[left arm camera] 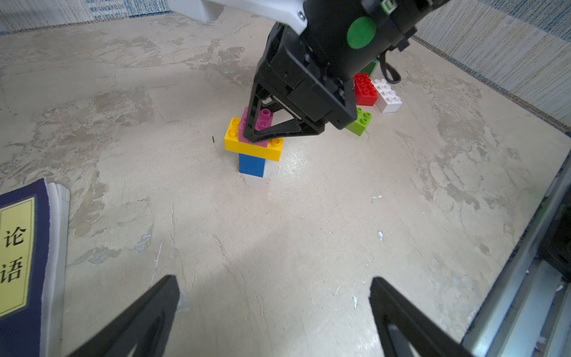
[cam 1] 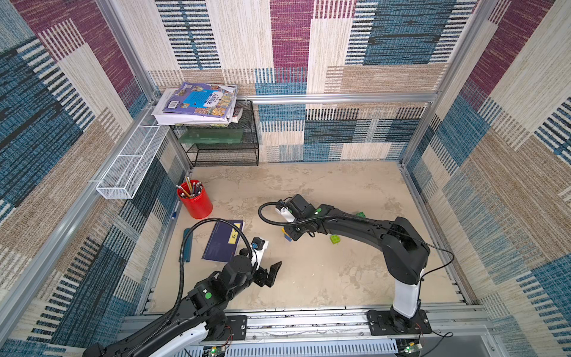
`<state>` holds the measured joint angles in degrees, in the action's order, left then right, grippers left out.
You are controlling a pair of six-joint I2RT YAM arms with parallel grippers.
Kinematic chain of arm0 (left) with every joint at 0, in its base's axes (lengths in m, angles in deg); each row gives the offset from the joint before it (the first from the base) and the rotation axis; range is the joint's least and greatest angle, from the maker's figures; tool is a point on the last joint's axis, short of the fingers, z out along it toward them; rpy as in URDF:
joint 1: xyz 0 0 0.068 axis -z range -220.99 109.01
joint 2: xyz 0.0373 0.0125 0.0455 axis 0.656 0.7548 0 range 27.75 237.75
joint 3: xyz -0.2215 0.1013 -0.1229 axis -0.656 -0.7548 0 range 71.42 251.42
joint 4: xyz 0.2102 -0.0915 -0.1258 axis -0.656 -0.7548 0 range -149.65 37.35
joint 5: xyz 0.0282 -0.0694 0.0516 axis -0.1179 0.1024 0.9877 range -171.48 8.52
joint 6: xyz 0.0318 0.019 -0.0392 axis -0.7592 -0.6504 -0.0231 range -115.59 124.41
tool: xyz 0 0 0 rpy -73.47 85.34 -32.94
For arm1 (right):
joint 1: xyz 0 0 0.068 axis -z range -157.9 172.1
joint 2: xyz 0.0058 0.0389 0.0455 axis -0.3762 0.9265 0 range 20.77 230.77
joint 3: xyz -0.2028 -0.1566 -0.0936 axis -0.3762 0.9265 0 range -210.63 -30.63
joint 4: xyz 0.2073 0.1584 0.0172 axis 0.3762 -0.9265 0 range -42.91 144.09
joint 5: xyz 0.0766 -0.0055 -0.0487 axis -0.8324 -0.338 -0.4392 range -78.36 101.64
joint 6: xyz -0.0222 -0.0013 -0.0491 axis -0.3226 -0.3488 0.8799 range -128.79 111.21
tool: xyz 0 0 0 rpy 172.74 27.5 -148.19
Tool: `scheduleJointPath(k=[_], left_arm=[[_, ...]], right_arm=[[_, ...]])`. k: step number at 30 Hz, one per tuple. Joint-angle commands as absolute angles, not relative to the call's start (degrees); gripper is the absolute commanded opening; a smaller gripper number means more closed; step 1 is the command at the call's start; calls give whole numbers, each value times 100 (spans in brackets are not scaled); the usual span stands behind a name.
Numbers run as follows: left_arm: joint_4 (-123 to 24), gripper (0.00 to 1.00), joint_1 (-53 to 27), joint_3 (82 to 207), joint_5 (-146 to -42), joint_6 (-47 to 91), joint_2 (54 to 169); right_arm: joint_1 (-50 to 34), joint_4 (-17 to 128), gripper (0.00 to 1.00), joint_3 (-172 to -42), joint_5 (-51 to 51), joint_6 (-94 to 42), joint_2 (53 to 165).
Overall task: Assemble the letter f with lego
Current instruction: Assemble the lego brick with the lego brick, then pick up the lego brick from the center of the board.
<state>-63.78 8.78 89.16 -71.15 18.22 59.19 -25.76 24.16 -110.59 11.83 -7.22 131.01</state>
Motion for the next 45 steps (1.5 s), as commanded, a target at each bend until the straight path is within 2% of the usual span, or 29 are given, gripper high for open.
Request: scheduleJointPath(k=[1,7,14,19,29,36,45], left_arm=[[-6376,99,880,8908,-7040,1856,5915],[-6381,99,875,8909,-7023,1856,5920],[-6382,99,882,8908,-6974,1863,5919],[-6365,99,881,8909,-7029,1835,5918],[-5542,99,875,8804,-7611,1559,6253],[-5389,99,884,8996,-7887,1293,6771],[-5556,99,883,8978,-7820,1256,6720]], right_arm=[[-2539,1582,35,-10939,1163,-814,13208],[-2510,1700,42,-11095,1250,-800,12972],[-2549,1813,56,-11319,1323,-815,12716],[-2532,1798,61,-11386,1311,-876,12406],[-2009,1908,62,-10994,1700,-1244,11905],[-1594,2186,61,-10580,2039,-1726,12047],[-1128,2607,59,-10146,2047,-2148,12377]])
